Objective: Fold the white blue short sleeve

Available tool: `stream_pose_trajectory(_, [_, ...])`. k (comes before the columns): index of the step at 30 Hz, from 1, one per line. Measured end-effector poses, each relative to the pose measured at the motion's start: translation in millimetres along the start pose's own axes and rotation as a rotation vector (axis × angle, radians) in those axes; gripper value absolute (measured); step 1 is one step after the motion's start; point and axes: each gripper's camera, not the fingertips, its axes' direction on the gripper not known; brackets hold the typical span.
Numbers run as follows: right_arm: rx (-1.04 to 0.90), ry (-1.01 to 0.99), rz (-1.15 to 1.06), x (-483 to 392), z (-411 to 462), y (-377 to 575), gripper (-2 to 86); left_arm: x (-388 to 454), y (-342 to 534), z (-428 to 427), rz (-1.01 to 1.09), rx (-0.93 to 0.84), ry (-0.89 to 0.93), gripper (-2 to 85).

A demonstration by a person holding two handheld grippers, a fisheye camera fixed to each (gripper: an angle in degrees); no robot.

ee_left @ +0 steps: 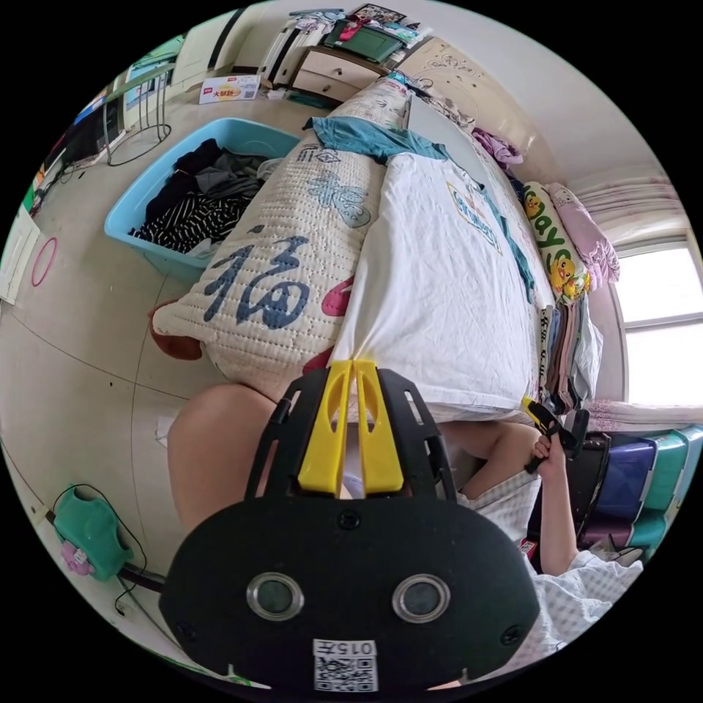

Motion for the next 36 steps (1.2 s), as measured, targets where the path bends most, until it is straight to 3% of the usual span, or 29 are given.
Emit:
stream_pose_trajectory(20, [0.055,0.069,0.04,-37,-16,15,0.0,-10,21,3,-0.024,0.049,0.023,-0.5])
stream_pose_trajectory(27, [0.226,0.008,0.132,-29,-54,33,5.1,-28,36,-3,-0.1,0.174,0.076,2.6])
stream_pose_trajectory(31, [0.155,0.026,0.039,-53,-42,17,8.1,-26,25,18,-0.066,0.116,0.096,5.5])
stream_pose_trajectory(36, [0.044,0.135,-0.04,-91,-19,-5,6.1,-9,12,47,-0.005,0.028,0.042,3.0])
